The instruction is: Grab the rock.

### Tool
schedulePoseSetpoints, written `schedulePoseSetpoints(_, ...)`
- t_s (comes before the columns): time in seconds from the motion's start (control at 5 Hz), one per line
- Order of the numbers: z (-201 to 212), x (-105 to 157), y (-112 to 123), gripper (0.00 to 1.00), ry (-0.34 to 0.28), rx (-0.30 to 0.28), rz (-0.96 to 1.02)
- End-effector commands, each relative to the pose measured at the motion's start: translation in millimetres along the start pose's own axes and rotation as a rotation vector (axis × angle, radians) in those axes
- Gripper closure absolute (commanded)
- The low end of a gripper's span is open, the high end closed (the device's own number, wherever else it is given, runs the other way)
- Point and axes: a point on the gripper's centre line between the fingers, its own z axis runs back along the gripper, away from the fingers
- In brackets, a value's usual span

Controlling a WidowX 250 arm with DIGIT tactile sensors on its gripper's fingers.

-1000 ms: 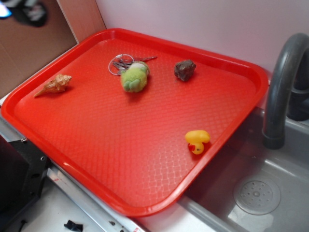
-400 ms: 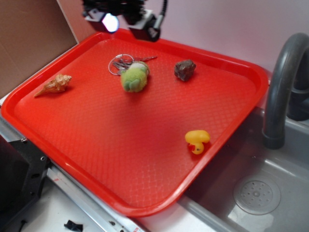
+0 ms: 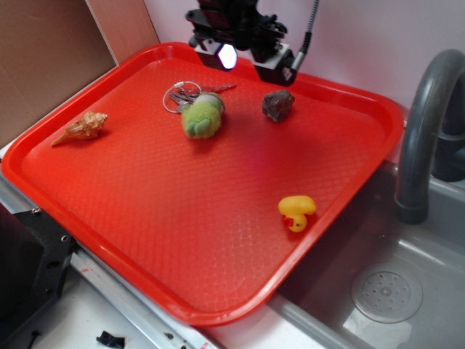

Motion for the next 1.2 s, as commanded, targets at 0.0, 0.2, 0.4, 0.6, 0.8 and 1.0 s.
schedulePoseSetpoints(0.0,-15,22,-1,0.0,-0.014,-0.015,-0.021)
schedulePoseSetpoints(0.2,-26,21,-4,0.0,0.005,-0.026,-0.044)
schedulePoseSetpoints(0.4,-32,20,-7,0.0,0.017,-0.013,-0.048)
schedulePoseSetpoints(0.6,-33,20,-7,1.0,0.007,-0.02,-0.042)
schedulePoseSetpoints(0.8,-24,19,-4,1.0,0.033,0.012,-0.032)
schedulePoseSetpoints(1.0,5,21,0,1.0,0.046,0.03,-0.009)
